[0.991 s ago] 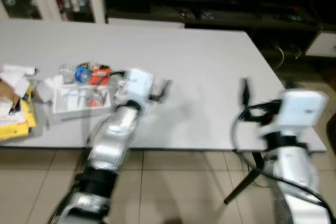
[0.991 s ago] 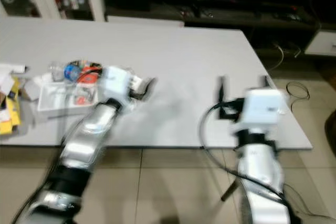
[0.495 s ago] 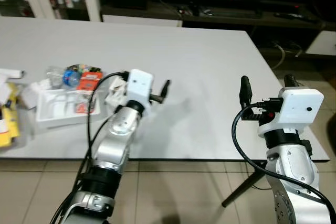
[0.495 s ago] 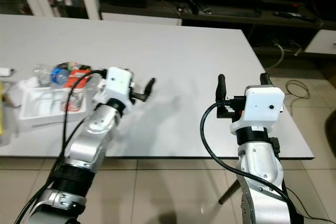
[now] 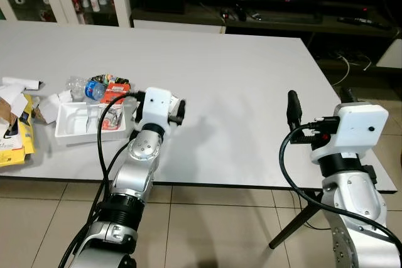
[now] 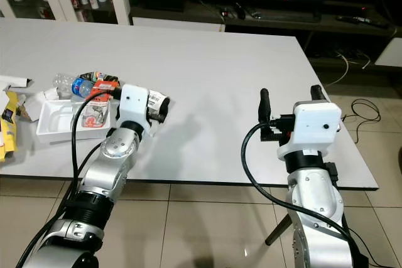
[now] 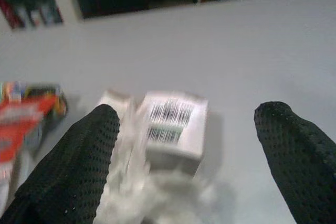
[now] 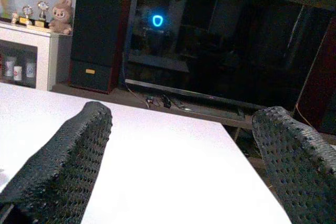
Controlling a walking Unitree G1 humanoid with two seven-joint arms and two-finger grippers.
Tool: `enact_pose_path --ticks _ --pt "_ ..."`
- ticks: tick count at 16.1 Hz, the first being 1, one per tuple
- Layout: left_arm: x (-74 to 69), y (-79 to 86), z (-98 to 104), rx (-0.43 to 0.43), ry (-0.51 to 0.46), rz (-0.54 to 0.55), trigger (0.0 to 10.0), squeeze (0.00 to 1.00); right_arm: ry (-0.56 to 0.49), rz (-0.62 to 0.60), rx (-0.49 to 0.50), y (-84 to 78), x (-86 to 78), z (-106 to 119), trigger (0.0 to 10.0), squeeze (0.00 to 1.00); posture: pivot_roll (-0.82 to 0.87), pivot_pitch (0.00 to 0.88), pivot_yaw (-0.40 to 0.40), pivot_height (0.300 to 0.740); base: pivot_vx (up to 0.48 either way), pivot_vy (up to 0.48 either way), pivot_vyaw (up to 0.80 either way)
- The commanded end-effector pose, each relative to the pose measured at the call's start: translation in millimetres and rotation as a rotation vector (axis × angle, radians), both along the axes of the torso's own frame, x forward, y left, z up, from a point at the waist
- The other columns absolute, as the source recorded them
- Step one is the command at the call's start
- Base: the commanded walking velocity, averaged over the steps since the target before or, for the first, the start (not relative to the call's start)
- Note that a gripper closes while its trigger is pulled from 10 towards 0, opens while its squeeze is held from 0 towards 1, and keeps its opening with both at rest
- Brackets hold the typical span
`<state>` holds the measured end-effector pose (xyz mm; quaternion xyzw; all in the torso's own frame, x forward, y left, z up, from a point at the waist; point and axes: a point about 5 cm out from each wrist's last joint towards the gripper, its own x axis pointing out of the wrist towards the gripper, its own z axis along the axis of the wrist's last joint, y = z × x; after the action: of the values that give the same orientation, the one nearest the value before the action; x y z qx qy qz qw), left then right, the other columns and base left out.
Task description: Picking trash to rubbish bin
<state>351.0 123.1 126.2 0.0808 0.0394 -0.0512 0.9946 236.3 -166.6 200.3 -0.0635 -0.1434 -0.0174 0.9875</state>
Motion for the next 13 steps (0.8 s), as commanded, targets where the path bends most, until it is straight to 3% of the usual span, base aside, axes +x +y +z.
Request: enact_pose_path --ticks 1,8,10,13 --pt "4.5 -3.8 -1 -0.013 0.024 0.010 10.0 0.00 -0.001 -0.007 0.001 -4.1 0.5 3 10.0 0.00 0.12 0.085 -0.067 0.740 0.000 0.000 0.00" --pt "17.8 -27.8 -7 0.020 0.029 -0.063 10.0 0.00 0.020 -0.009 0.018 -2.5 -8.0 3 10.0 0.00 0.08 0.145 -0.079 0.740 0.000 0.000 0.00" --pt "21.7 -26.9 -5 0.048 0.012 -0.060 10.0 0.00 0.028 -0.021 0.022 -3.8 -11.2 2 10.0 0.00 0.08 0.158 -0.077 0.740 0.000 0.000 0.00" --pt "29.6 -11.5 -3 0.112 0.002 0.028 10.0 0.00 0.034 -0.032 0.025 -5.4 -12.6 1 10.0 0.00 0.08 0.164 -0.071 0.740 0.000 0.000 0.00"
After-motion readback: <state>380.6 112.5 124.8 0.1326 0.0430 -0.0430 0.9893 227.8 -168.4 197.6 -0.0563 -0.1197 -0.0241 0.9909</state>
